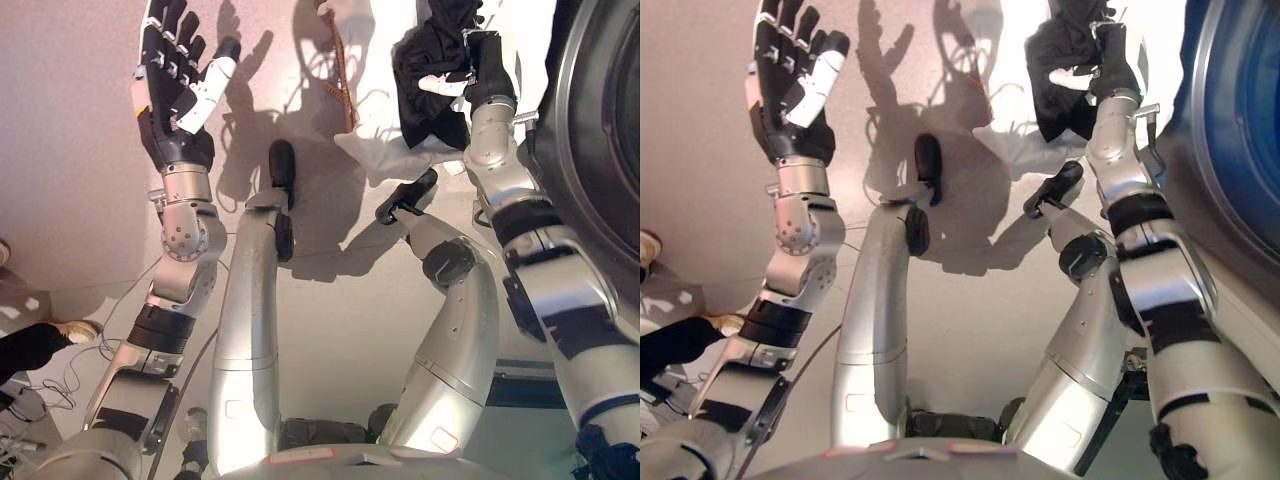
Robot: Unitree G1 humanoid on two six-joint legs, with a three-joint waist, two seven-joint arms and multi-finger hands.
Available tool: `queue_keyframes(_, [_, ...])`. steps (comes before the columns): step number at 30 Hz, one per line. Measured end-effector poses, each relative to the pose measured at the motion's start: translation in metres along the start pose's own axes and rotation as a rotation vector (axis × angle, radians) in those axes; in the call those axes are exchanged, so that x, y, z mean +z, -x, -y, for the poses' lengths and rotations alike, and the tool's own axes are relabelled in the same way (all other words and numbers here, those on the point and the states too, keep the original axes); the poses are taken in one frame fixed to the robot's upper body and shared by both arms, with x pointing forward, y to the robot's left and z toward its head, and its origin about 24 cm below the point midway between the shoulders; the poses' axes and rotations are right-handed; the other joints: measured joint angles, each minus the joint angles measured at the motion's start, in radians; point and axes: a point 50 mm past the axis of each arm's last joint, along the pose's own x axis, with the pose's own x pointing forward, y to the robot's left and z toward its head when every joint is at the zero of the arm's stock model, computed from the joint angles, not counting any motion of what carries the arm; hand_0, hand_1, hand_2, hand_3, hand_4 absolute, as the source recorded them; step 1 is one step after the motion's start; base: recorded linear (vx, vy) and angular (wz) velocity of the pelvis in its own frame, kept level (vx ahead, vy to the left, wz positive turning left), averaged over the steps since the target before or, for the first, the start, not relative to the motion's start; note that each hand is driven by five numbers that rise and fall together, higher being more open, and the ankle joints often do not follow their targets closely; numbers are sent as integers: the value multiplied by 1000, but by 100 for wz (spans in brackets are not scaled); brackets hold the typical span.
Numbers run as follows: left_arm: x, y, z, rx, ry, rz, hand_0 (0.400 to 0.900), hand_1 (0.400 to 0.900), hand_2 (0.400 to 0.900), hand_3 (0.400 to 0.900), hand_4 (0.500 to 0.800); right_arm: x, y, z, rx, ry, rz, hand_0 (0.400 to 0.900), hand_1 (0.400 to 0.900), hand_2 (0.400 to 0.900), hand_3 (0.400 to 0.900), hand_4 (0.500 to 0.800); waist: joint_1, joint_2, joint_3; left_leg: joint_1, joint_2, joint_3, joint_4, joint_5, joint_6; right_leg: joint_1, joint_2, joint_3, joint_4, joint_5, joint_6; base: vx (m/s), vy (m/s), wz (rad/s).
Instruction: Put the clothes in the basket into the washing machine.
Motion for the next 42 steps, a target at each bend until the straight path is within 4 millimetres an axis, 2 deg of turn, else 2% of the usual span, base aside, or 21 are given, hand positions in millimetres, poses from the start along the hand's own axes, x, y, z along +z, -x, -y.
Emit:
queue_keyframes(2, [-1,3,-12,49,-17,-14,900,900,900,900,800,12,15,3,1,-117,93,400,400,400,400,500,-32,0,0,17,8,8,1,-8,7,19,11,3,-20,11,10,-18,23,-17])
queue_keyframes(5, [-3,5,-15,63,-27,-24,900,900,900,900,800,13,31,20,-76,-252,158,400,400,400,400,500,-70,-1,-1,48,19,19,-12,-20,21,58,31,3,-68,28,25,-22,9,-9])
queue_keyframes(10, [-1,6,-16,78,-25,-18,900,900,900,900,800,4,42,60,-296,-423,169,400,400,400,400,500,-126,-1,-1,70,22,36,-25,-29,36,80,38,7,-112,54,48,-12,13,-9])
queue_keyframes(14, [-2,8,-18,108,-14,-22,900,900,900,900,800,-8,49,66,-469,-620,112,400,400,400,400,500,-148,-1,-1,91,26,47,-30,-39,34,93,46,15,-130,66,49,-10,45,-13])
queue_keyframes(18, [-2,8,-19,145,-11,-19,900,900,900,900,800,-6,41,56,-608,-742,43,400,400,400,400,500,-147,-1,-1,117,40,72,-35,-48,36,98,60,40,-140,71,53,-6,34,-6])
queue_keyframes(20, [0,7,-20,151,-13,-13,900,900,900,900,800,0,27,55,-687,-797,-8,400,400,400,400,500,-142,0,-1,123,41,79,-40,-47,36,96,61,45,-142,71,53,0,0,0])
queue_keyframes(22, [-2,8,-18,145,-15,-21,900,900,900,900,800,5,11,62,-790,-830,-66,400,400,400,400,500,-129,1,-2,130,42,88,-45,-48,38,92,61,55,-142,71,51,-3,31,3])
queue_keyframes(24, [-2,12,-14,127,-16,-29,900,900,900,900,800,13,-4,79,-897,-829,-99,400,400,400,400,500,-98,6,-2,131,42,94,-43,-46,34,85,59,62,-134,73,53,1,9,5])
queue_keyframes(28, [-5,18,-1,39,-27,-50,900,900,900,900,800,19,-20,138,-1079,-730,-151,400,400,400,400,500,-31,13,-1,134,37,106,-39,-45,34,69,33,64,-102,72,53,-2,-30,12])
queue_keyframes(32, [-6,23,2,-20,-46,-63,900,900,900,900,800,30,-24,188,-1162,-672,-177,400,400,400,400,500,4,35,-3,135,21,107,-39,-41,39,68,12,64,-80,62,46,2,-50,9])
queue_keyframes(37, [-8,26,5,-76,-66,-79,900,900,900,900,800,38,-18,229,-1211,-586,-167,400,400,400,400,500,17,54,-7,141,5,114,-44,-33,47,64,-3,79,-75,57,42,7,-35,4])
queue_keyframes(38, [-9,27,7,-88,-66,-83,900,900,900,900,800,39,-17,234,-1209,-561,-166,449,449,449,449,529,19,56,-8,141,5,118,-45,-33,48,60,-4,86,-75,57,42,1,-32,3])
queue_keyframes(39, [-9,27,7,-96,-65,-86,900,900,900,900,800,38,-16,238,-1200,-540,-166,900,900,900,900,800,19,56,-8,141,3,120,-45,-33,48,56,-4,91,-74,57,42,5,-34,1])
queue_keyframes(42, [-9,27,11,-123,-61,-86,900,900,900,900,800,31,-15,240,-1167,-549,-199,900,900,900,900,800,14,57,-8,144,4,130,-46,-32,50,52,-4,94,-74,61,41,7,-15,-4])
